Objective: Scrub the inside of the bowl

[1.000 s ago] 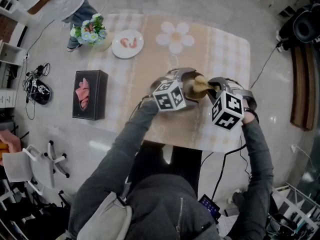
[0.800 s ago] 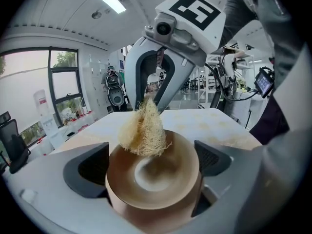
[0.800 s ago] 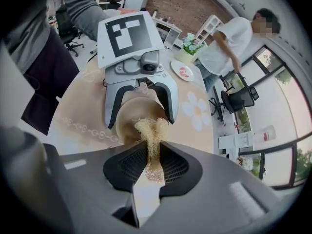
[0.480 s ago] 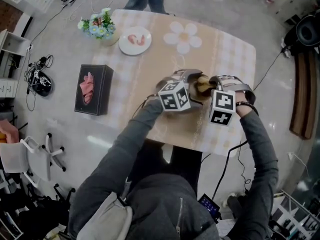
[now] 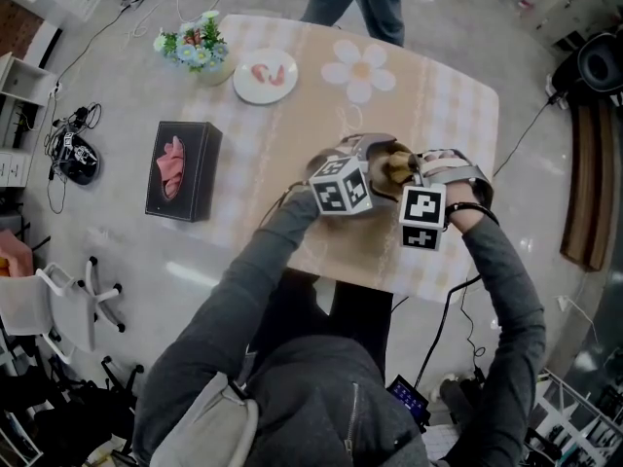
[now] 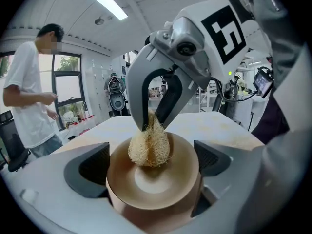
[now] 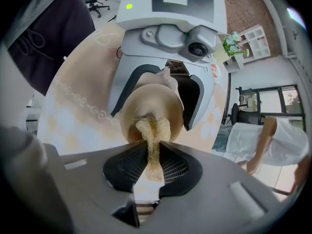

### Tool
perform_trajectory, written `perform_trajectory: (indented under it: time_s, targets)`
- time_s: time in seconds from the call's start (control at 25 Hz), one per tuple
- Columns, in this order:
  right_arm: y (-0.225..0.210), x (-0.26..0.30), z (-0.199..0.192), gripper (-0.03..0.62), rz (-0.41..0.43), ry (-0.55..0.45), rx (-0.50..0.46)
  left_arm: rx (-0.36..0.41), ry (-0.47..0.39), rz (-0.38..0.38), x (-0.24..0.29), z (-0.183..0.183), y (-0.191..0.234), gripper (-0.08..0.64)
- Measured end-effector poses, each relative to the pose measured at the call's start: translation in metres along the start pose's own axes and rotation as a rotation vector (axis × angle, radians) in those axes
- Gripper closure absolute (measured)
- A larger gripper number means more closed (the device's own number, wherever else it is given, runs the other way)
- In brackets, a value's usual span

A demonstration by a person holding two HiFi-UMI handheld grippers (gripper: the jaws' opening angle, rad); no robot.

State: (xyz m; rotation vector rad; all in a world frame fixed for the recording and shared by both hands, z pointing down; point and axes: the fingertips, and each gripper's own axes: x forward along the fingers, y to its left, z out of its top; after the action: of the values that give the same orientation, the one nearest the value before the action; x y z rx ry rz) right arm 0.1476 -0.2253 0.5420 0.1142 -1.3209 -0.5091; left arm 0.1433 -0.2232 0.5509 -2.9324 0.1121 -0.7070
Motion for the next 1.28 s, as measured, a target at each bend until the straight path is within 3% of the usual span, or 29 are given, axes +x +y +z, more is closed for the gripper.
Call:
perform_trajectory:
  time_s: [0.56, 1.04, 1.28]
  targets:
    - [0.020, -0.005, 0.005, 0.529, 0.079, 0.069, -0.024, 0.001, -0.033, 0.015, -0.001, -0.001, 0.001, 0.015]
    - [0.030, -0.012, 0.014, 0.531, 0.257, 0.026, 0.096, 0.012, -0.031, 0.019, 0.000, 0.000, 0.000, 0.015]
    - [0.031, -0.012, 0.020, 0.529, 0.344, -0.002, 0.078, 0.009, -0.030, 0.020, 0.000, -0.001, 0.001, 0.015]
